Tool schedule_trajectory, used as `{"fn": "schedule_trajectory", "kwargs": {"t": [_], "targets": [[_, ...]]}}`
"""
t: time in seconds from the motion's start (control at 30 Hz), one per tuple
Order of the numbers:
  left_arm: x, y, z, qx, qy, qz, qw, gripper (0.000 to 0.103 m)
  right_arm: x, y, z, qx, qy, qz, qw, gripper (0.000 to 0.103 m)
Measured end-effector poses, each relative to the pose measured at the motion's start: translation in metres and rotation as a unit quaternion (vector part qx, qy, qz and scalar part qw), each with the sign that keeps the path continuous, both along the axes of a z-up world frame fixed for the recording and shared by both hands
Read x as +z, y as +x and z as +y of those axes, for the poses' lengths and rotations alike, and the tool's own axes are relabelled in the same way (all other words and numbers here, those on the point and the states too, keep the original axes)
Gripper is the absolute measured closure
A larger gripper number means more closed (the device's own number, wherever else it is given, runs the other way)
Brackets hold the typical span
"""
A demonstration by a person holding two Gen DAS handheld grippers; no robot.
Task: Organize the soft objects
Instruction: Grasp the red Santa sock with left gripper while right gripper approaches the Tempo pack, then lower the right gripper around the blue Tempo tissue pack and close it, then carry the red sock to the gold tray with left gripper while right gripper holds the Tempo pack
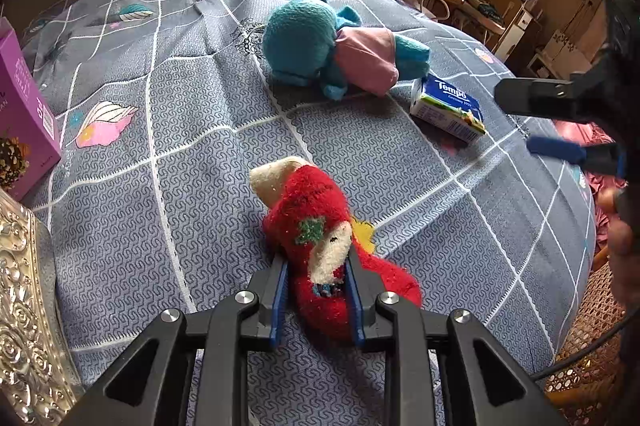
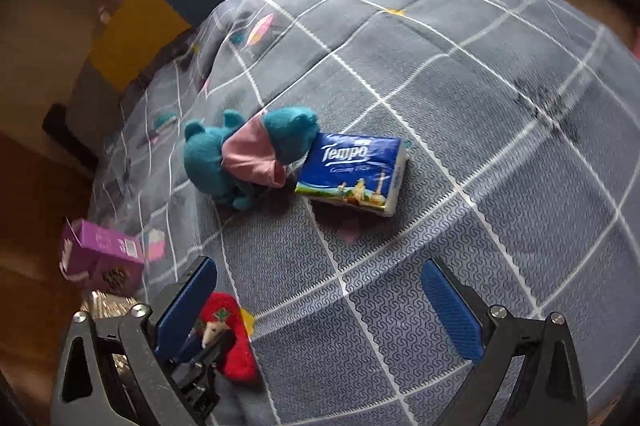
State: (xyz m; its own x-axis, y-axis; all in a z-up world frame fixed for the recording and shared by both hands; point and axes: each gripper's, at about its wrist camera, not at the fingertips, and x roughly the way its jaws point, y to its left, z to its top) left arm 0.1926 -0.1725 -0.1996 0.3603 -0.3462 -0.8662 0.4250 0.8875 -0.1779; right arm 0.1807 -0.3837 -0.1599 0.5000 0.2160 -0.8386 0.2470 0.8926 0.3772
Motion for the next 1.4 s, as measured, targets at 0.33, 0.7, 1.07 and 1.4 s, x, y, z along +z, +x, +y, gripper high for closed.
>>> {"fn": "schedule_trajectory", "kwargs": {"t": [0.33, 0.7, 1.07, 1.4], "targets": [[0.0, -0.015, 0.013, 0.002, -0.017, -0.017, 0.9997, 0.078, -0.028, 0.071, 0.005, 0.175, -0.224, 0.053, 0.957, 0.0], [0.001, -0.023, 0.028, 0.009, -0.029, -0.018, 0.9994, 0.078, -0.037, 0.079, 0.003, 0.192, -0.213, 0.068, 0.956, 0.033], [0.001, -0.029, 0.033, 0.011, -0.024, -0.02, 0.9995, 0.079, -0.038, 0.032, 0.03, 0.143, -0.133, 0.102, 0.975, 0.041], [0.044, -0.007, 0.018, 0.009, 0.002, -0.012, 0.9999, 0.088, -0.047, 0.023, 0.035, 0.137, -0.169, 0.094, 0.971, 0.043]]}}
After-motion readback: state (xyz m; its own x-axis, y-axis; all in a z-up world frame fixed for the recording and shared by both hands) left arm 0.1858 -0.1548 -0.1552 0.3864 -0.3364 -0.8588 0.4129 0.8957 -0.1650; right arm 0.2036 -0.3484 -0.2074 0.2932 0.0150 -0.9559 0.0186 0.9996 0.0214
